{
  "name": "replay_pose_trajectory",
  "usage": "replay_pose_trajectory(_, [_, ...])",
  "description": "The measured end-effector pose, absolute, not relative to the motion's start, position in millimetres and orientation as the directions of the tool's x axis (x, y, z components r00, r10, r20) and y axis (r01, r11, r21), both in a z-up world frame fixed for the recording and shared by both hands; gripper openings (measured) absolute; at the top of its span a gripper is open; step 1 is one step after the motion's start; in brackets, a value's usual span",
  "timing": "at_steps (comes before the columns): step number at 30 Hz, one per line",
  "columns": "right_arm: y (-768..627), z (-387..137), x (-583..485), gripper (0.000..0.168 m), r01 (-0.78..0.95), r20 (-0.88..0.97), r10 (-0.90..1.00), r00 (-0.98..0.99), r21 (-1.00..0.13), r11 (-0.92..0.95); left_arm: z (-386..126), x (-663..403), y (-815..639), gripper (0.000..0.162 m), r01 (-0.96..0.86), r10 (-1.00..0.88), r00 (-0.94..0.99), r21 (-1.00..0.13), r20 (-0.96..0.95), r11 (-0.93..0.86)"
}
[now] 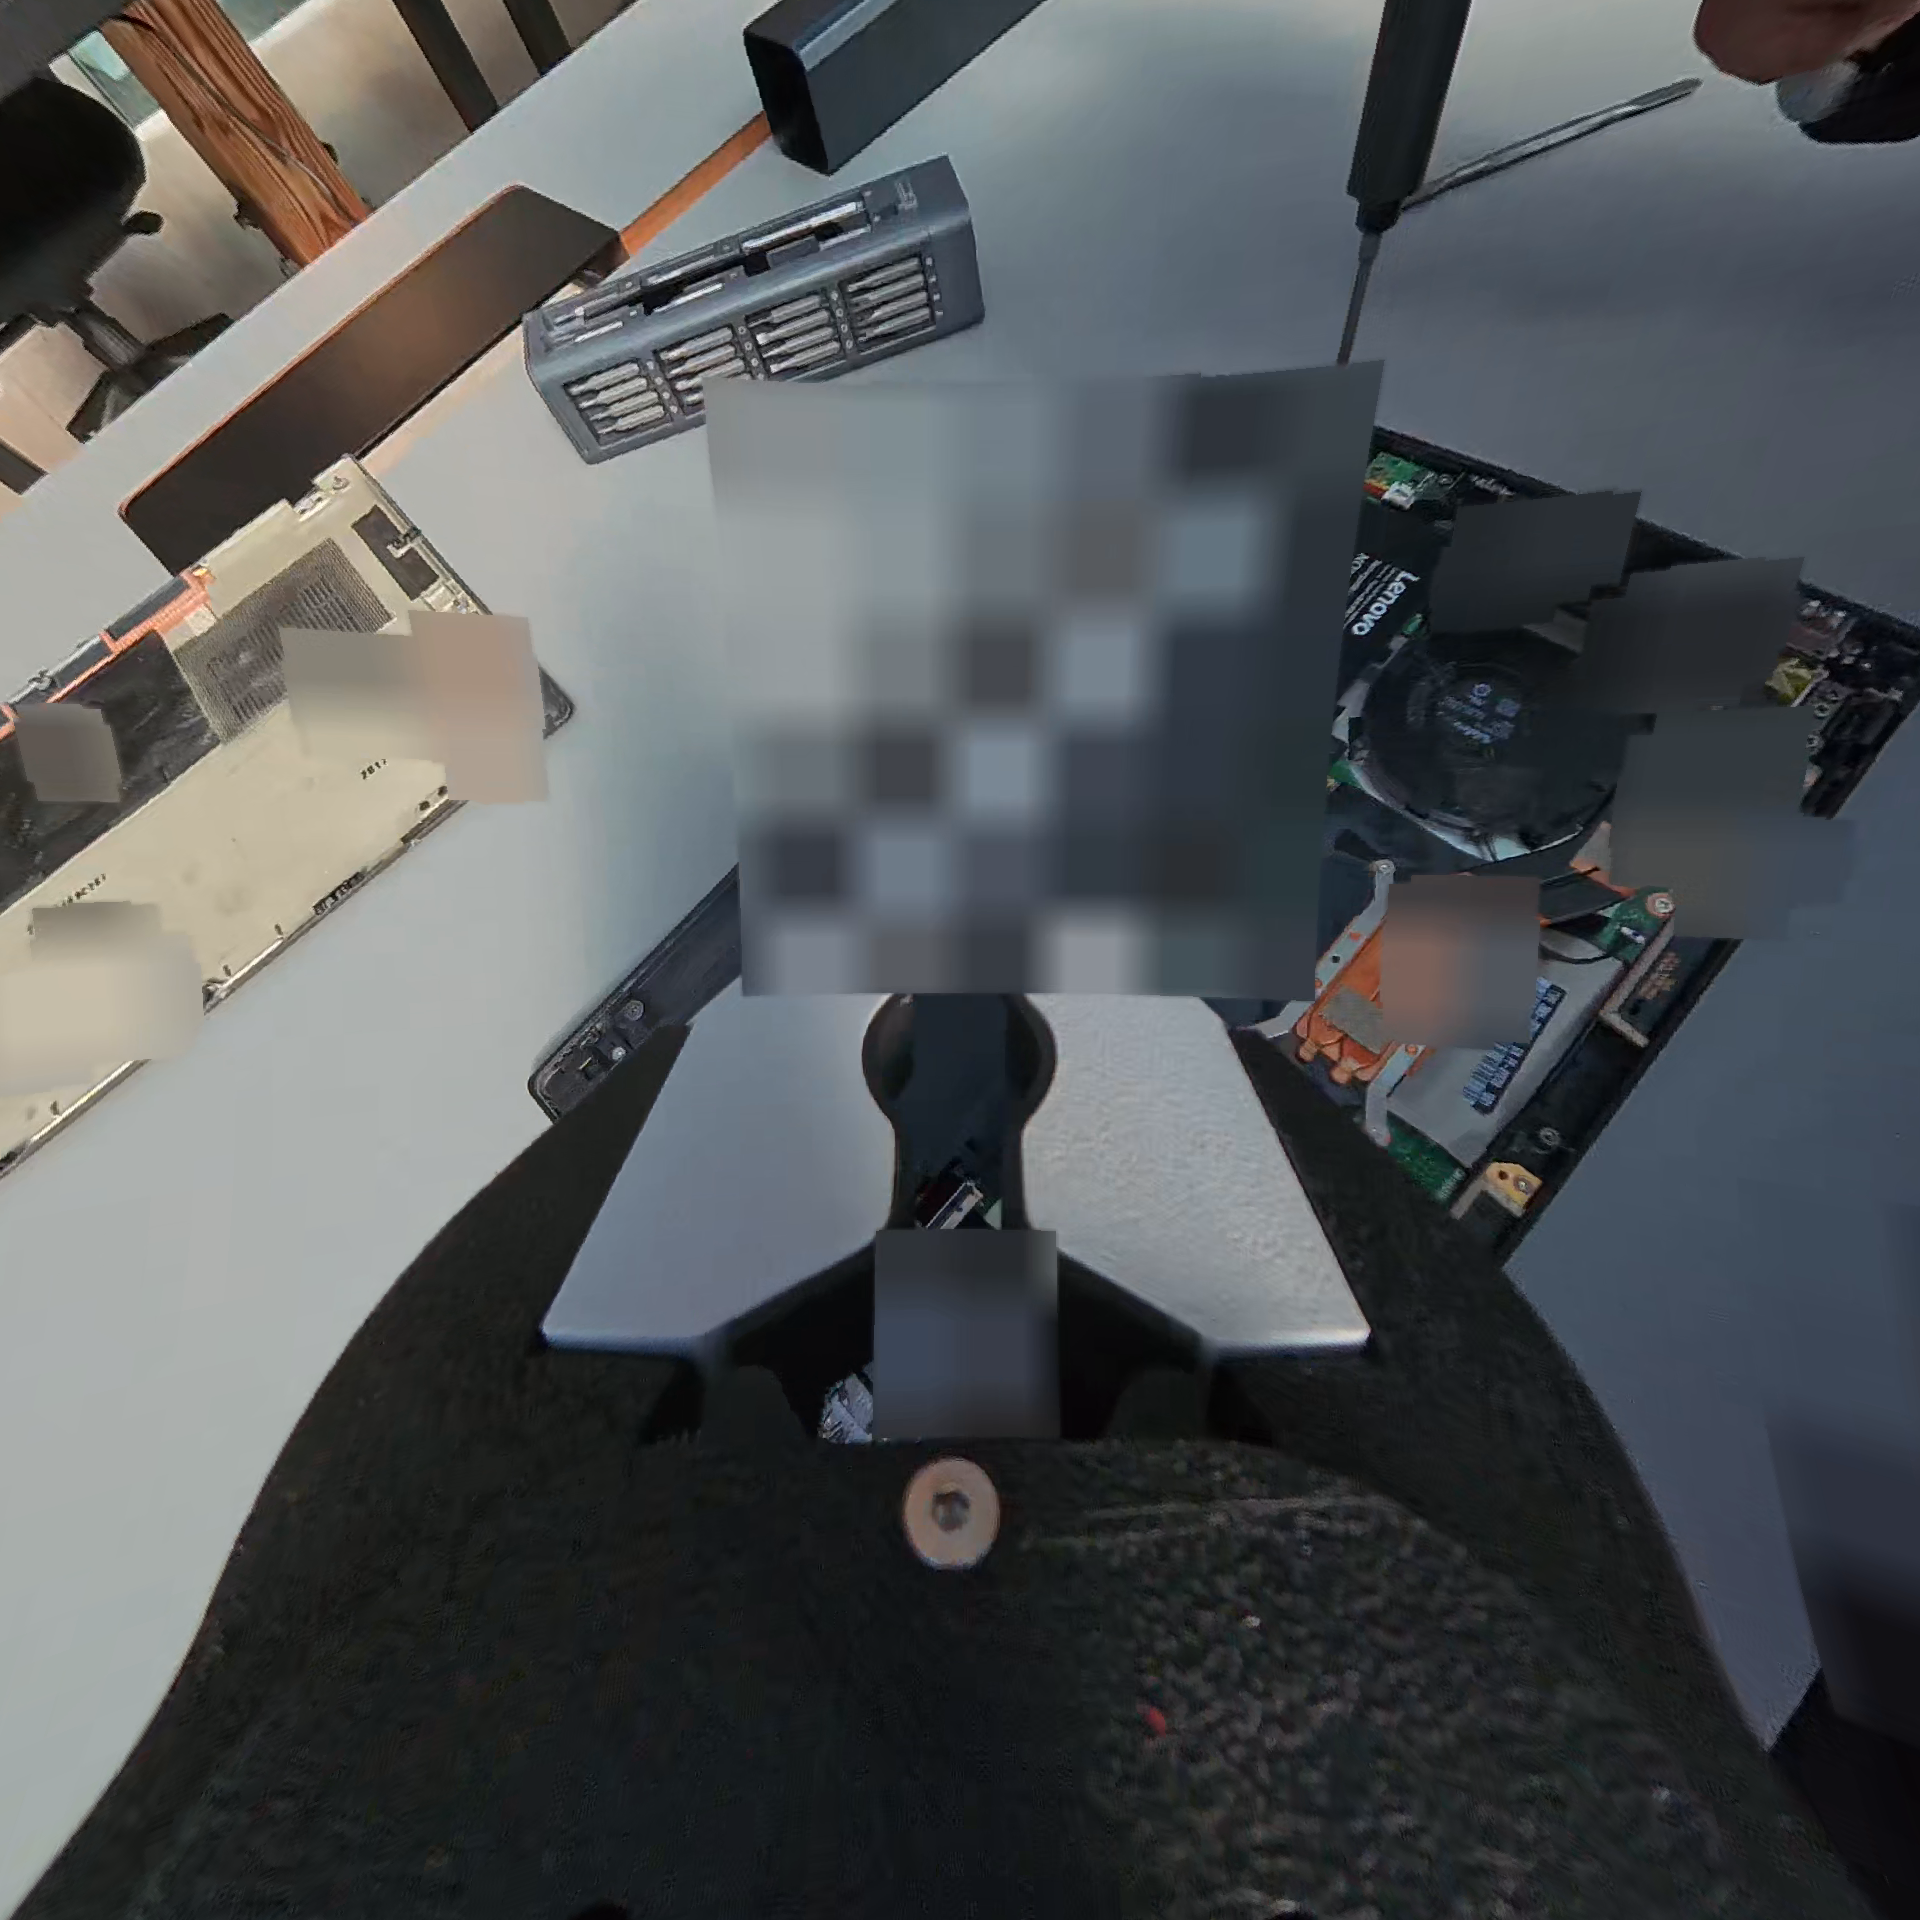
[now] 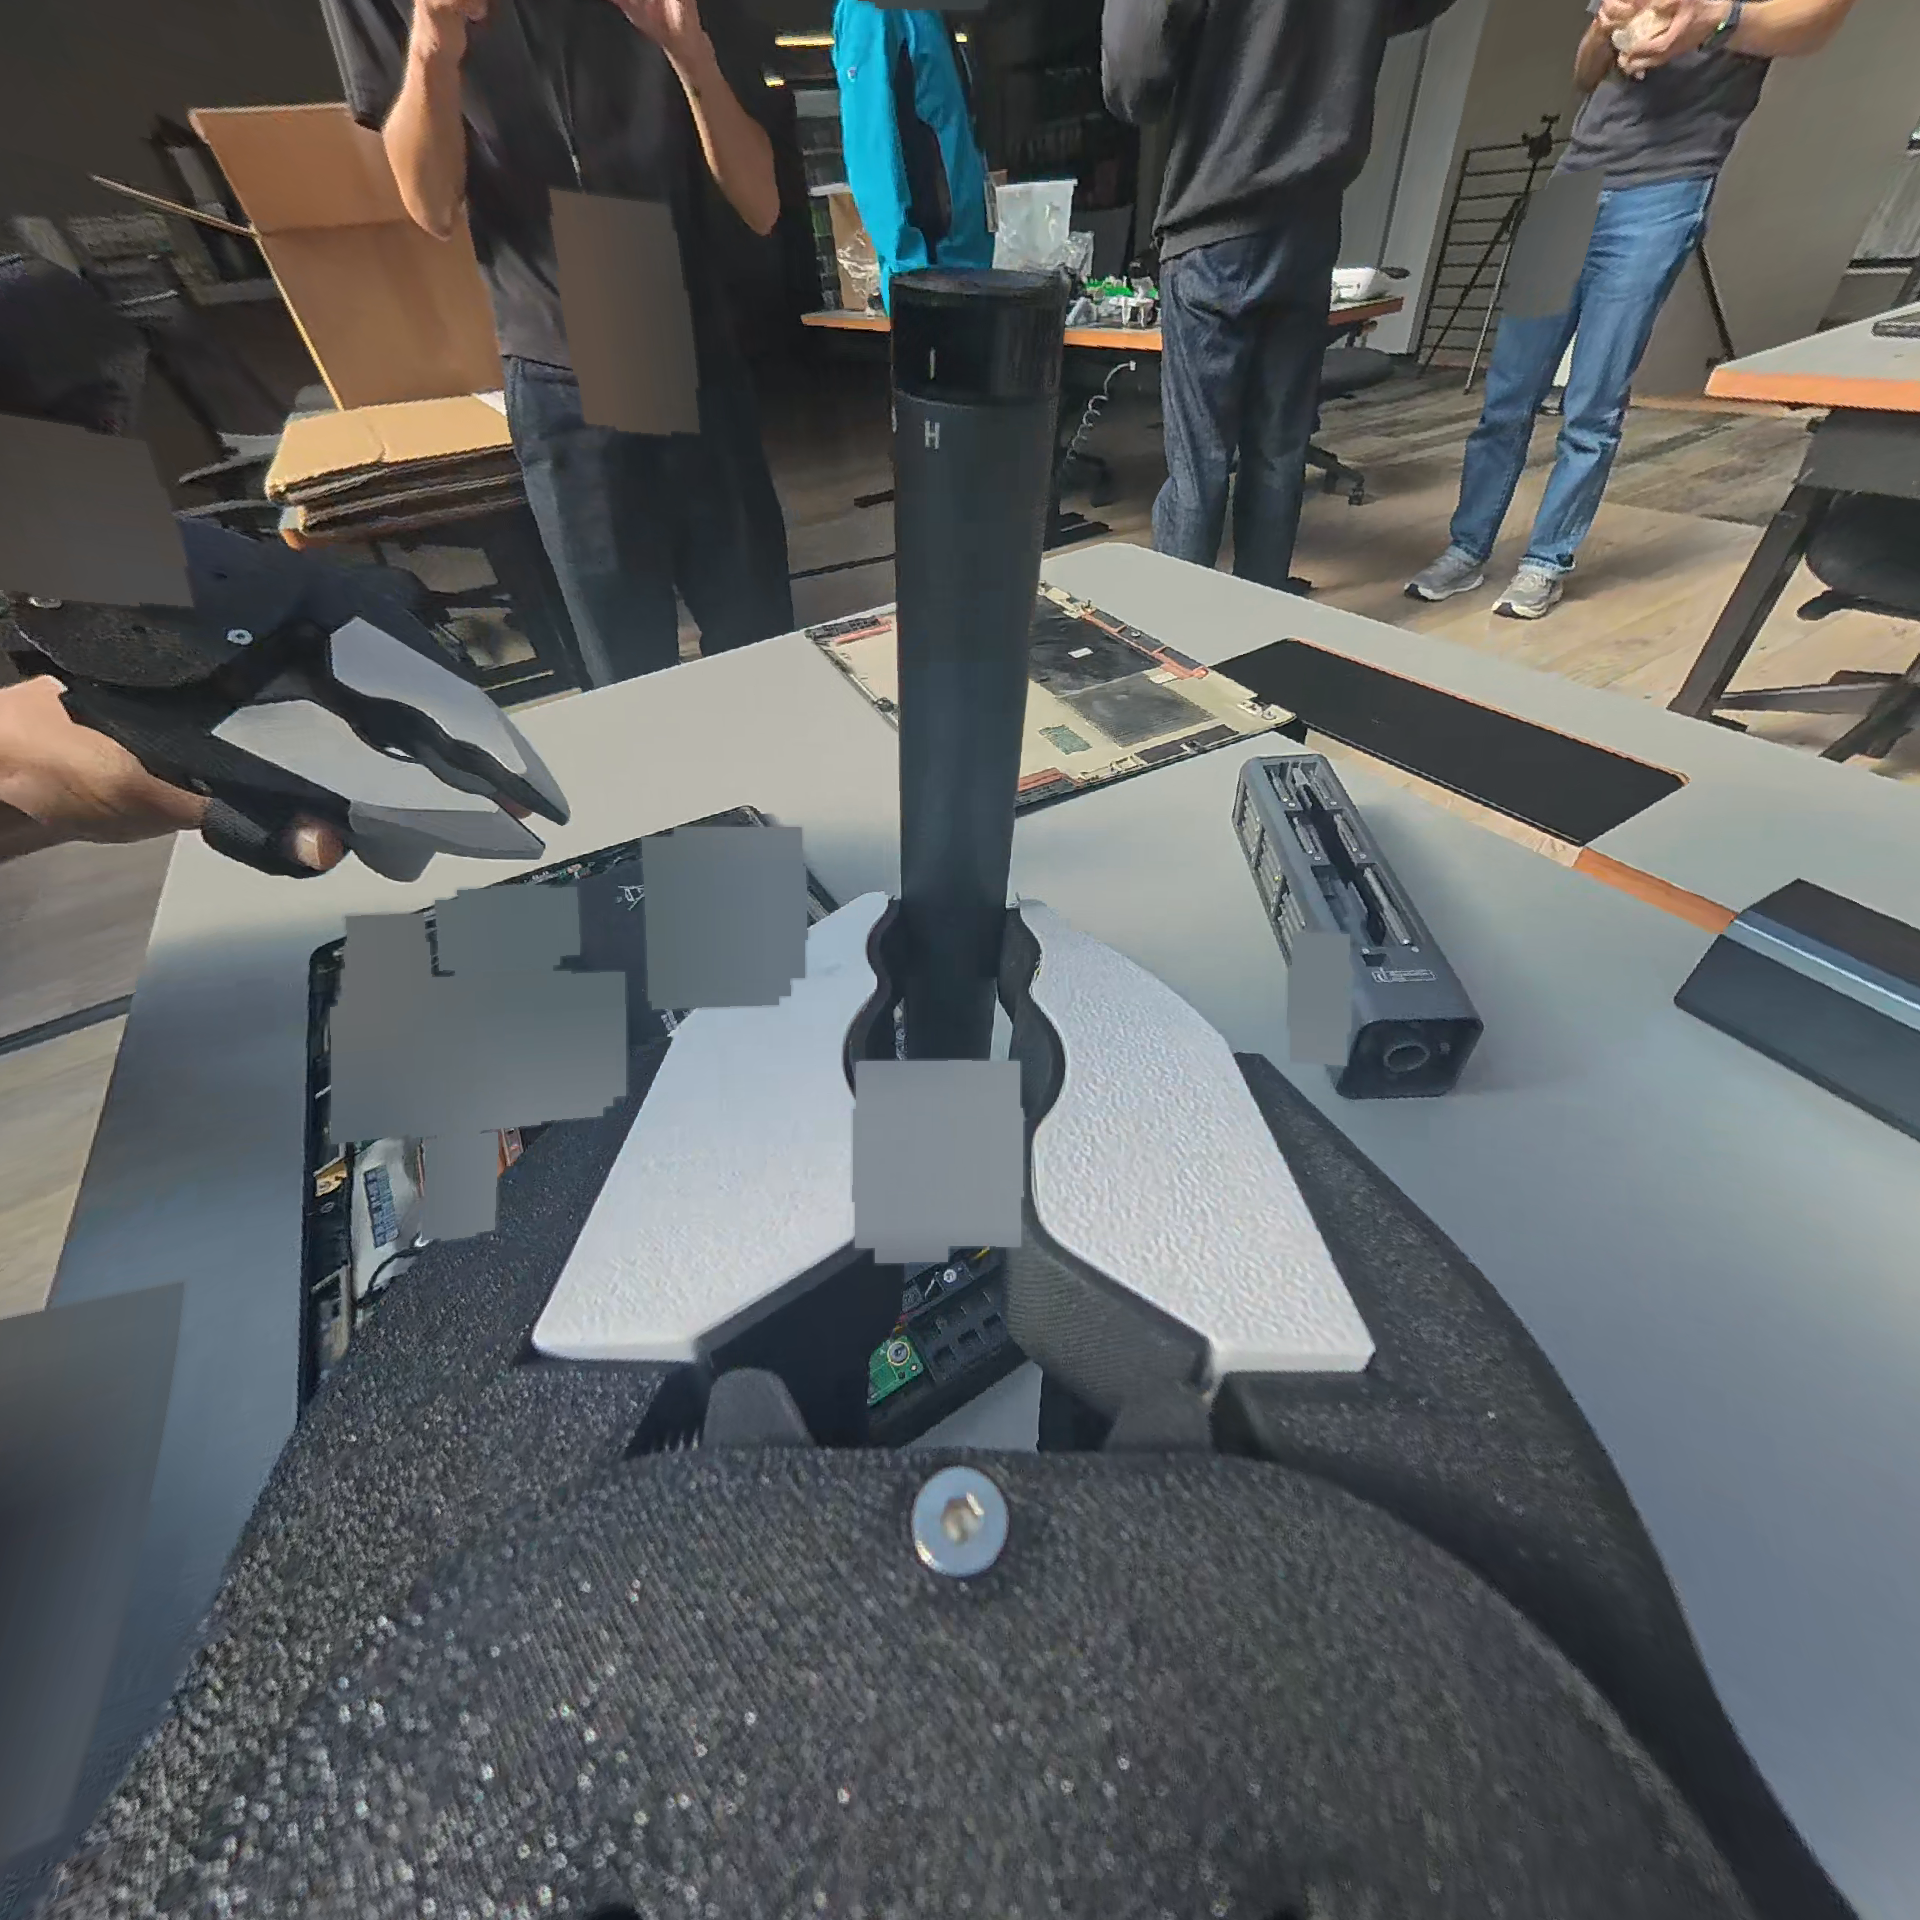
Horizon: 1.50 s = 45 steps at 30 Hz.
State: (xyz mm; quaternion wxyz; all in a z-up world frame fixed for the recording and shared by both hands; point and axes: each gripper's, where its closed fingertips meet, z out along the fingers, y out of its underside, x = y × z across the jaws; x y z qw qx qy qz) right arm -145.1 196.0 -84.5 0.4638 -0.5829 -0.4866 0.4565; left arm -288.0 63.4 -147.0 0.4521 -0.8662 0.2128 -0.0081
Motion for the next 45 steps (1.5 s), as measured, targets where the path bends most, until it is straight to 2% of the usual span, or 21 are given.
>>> replay_pose_trajectory(3, [205, -89, -159, 0.017, 0.147, -0.065, 0.993, 0.103, -0.986, -0.080, -156, -300, 67, 0.000, -0.355, -0.355, 0.918, -0.764, -0.177, -0.539])
replay_pose_trajectory(22, [178, -85, -216, 0.017, 0.151, -0.053, 0.996, -0.070, -0.988, -0.042, -181, -346, 55, 0.000, -0.332, -0.269, 0.942, -0.684, -0.202, -0.650])
replay_pose_trajectory(45, [156, -77, -291, 0.017, 0.115, -0.098, 0.988, -0.120, -0.990, -0.084, -190, -398, 50, 0.000, -0.277, -0.258, 0.957, -0.696, -0.136, -0.662])
